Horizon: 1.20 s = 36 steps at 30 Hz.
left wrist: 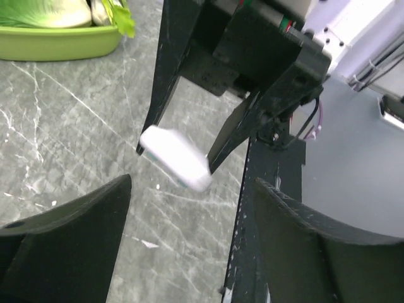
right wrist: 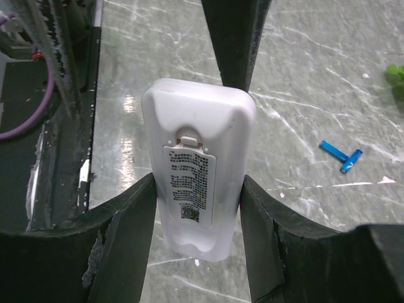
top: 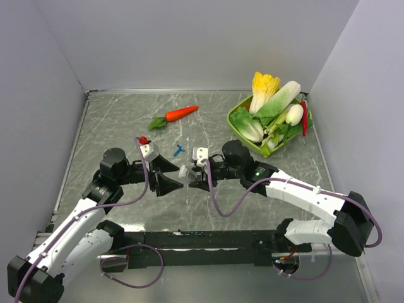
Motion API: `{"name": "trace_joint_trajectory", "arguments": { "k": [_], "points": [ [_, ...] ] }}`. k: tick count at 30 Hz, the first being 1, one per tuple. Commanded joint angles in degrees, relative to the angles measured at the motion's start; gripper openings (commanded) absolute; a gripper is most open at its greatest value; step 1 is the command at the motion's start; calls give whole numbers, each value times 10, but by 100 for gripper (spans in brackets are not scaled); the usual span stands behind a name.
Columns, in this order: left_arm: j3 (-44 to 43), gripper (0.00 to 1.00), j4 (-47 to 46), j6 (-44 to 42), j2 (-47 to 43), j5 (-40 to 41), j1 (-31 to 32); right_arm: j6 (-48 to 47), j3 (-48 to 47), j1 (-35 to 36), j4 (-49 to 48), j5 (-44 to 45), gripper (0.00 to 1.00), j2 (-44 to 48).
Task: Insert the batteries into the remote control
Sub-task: Adjust the remote control at the center of the board.
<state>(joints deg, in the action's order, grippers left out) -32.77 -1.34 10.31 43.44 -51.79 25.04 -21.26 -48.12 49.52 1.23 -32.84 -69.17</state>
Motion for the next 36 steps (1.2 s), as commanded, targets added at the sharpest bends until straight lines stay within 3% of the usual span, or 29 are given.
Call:
{"name": "trace_joint_trajectory", "arguments": {
  "k": [1, 15, 23, 27, 28, 31, 33, 36],
  "points": [
    [5, 70, -62, 67, -3, 56, 11, 17, -32, 8, -26, 36, 8, -3],
    [22, 37, -94, 172, 12, 143, 41, 36, -15, 41, -48, 139, 4, -2],
    [19, 27, -80, 179, 22, 176, 55, 34, -12, 66, -51, 179, 4, -6],
    [23, 7, -82, 185, 13, 194, 56, 35, -13, 72, -48, 188, 5, -14],
    [23, 2, -82, 190, 13, 205, 56, 38, -12, 72, -50, 189, 6, -17],
    [35, 1, -86, 201, 8, 228, 57, 52, 6, 71, -69, 195, 12, -24],
    [53, 1, -95, 214, 3, 244, 59, 64, 14, 72, -83, 199, 25, -30],
    [88, 1, -112, 231, -1, 281, 62, 92, 28, 69, -102, 214, 36, -47]
  ]
}}
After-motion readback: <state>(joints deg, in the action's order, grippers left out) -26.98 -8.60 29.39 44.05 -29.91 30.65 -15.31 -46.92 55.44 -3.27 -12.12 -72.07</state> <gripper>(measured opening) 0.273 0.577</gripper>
